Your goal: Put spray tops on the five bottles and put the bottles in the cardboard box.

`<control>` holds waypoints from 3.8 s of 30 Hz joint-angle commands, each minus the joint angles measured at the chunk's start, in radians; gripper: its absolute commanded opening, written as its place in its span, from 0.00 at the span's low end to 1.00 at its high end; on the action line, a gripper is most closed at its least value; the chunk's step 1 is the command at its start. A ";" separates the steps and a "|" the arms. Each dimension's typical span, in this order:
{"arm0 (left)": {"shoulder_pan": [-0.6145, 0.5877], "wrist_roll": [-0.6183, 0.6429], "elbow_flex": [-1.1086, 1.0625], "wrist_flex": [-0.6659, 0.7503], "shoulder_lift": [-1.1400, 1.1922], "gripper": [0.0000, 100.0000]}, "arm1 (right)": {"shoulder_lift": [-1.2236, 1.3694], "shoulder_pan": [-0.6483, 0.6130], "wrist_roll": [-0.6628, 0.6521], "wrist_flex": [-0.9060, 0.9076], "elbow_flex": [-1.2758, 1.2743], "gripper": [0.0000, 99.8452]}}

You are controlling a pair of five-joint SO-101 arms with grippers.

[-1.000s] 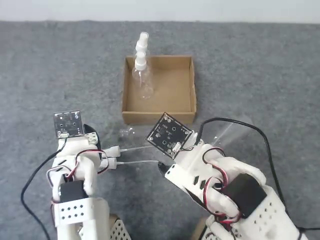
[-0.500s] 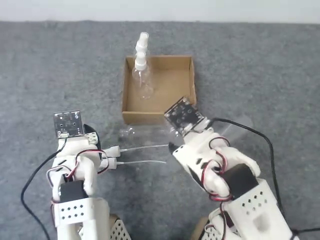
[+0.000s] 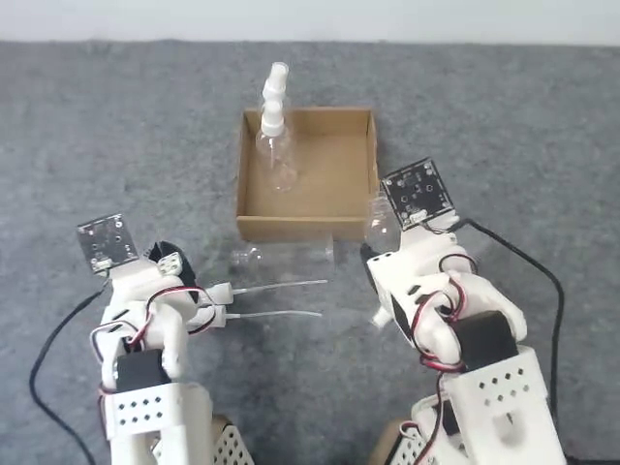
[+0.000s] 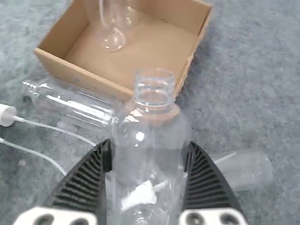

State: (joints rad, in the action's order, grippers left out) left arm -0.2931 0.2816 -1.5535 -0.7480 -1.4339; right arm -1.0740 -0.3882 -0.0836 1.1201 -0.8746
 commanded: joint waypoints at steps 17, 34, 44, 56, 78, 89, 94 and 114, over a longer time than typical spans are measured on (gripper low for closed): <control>0.005 0.176 0.320 -0.486 -0.006 0.01 | -0.025 0.030 0.061 -0.174 -0.110 0.04; 0.086 0.190 0.423 -0.486 0.269 0.01 | -0.016 0.085 0.061 -0.185 -0.110 0.04; 0.089 0.192 0.538 -0.479 0.681 0.01 | -0.016 0.085 0.060 -0.185 -0.110 0.04; 0.140 0.193 0.530 -0.453 0.836 0.18 | -0.016 0.085 0.057 -0.185 -0.112 0.04; 0.141 0.192 0.522 -0.275 1.143 0.01 | -0.016 0.084 0.055 -0.223 -0.138 0.04; 0.133 0.192 0.536 -0.282 0.965 0.03 | -0.016 0.084 0.055 -0.222 -0.140 0.04; 0.133 0.192 0.533 -0.321 0.821 0.03 | -0.016 0.084 0.055 -0.222 -0.140 0.04; 0.140 0.316 0.483 -0.301 0.758 0.20 | -0.016 0.084 0.055 -0.219 -0.140 0.04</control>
State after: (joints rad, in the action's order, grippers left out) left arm -0.1565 0.5808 -1.0733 -1.0656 -0.6406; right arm -1.0740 -0.3176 -0.0299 0.9206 -1.0326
